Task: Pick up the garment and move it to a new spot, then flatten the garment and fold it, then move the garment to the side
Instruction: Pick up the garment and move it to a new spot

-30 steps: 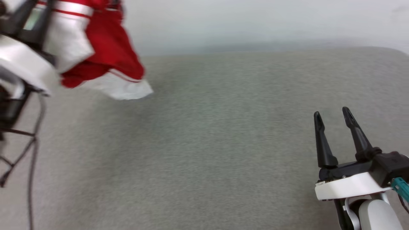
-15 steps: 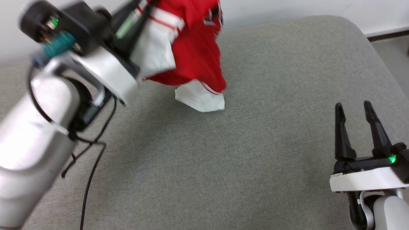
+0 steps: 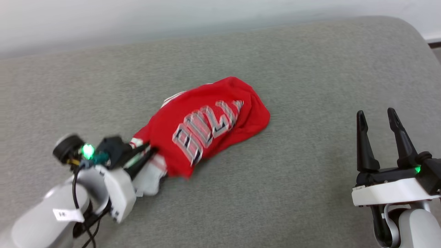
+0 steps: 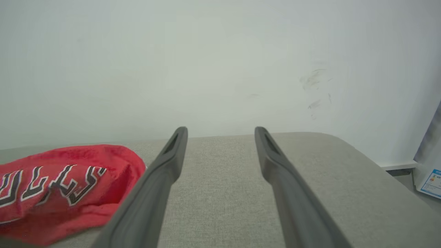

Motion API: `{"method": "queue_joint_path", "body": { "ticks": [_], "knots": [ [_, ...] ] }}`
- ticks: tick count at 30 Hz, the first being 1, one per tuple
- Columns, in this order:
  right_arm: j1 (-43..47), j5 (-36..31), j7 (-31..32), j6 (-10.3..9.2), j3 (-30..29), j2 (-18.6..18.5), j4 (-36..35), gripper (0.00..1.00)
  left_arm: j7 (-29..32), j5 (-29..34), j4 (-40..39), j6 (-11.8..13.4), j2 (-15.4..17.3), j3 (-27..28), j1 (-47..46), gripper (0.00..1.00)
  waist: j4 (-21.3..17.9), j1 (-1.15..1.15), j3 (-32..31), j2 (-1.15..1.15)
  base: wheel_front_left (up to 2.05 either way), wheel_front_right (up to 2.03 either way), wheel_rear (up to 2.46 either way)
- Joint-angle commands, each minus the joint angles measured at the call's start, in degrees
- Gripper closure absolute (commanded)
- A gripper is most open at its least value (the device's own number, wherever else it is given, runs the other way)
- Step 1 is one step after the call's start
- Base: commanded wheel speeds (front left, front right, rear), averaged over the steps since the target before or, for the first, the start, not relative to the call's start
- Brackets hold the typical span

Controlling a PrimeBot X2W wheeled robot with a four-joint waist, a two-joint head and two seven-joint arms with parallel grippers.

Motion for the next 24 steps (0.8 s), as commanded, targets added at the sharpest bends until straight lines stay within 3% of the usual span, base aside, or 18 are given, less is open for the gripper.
{"method": "queue_joint_path", "body": {
  "ticks": [1,2,3,4,9,14,19,24],
  "knots": [
    [0.0,-0.3,-0.1,-0.06,0.1,0.1,0.1,0.00,0.1,-0.4,0.4,-0.1,0.3,-0.5,0.8,1.00,1.1,-0.01,-0.4,0.00,0.00,0.00,0.00],
    [0.1,-0.6,-0.1,-0.06,0.0,0.1,0.2,0.00,0.5,-0.9,1.2,-0.1,0.7,-1.7,1.4,1.00,1.7,-0.01,-0.6,0.00,0.00,0.00,0.00],
    [0.1,-0.7,-0.1,-0.05,0.1,0.1,0.4,0.00,0.9,-0.8,1.7,-0.1,1.4,-3.2,1.8,0.58,2.1,-0.01,-0.8,0.00,0.00,0.00,0.00],
    [0.2,-1.0,-0.1,-0.05,0.0,0.1,0.6,0.00,0.8,-0.6,2.3,-0.2,1.9,-4.3,1.7,0.00,2.6,-0.01,-1.0,0.00,0.00,0.00,0.00],
    [1.0,-1.9,-0.1,-0.06,0.1,0.1,1.6,0.00,-2.5,-0.5,7.6,0.1,1.2,-5.0,0.8,0.00,5.0,-0.01,-2.9,0.00,0.00,0.00,0.00],
    [2.3,-2.4,-0.1,-0.06,-0.2,0.1,2.6,0.00,-6.6,-2.4,10.8,2.3,-0.7,-2.4,1.2,0.00,7.2,-0.01,-5.9,0.00,0.00,0.00,0.00],
    [3.7,-2.9,-0.1,-0.06,-0.5,0.1,3.1,0.00,-9.1,-5.0,8.6,7.2,-2.2,2.6,4.2,0.00,9.2,-0.01,-8.9,0.00,0.00,0.00,0.00],
    [5.5,-3.5,-0.1,-0.06,-1.0,0.1,3.1,0.00,-9.6,-5.7,-0.9,14.6,-5.4,12.7,11.0,0.00,11.0,-0.01,-11.2,0.00,0.00,0.00,0.00]
  ]
}}
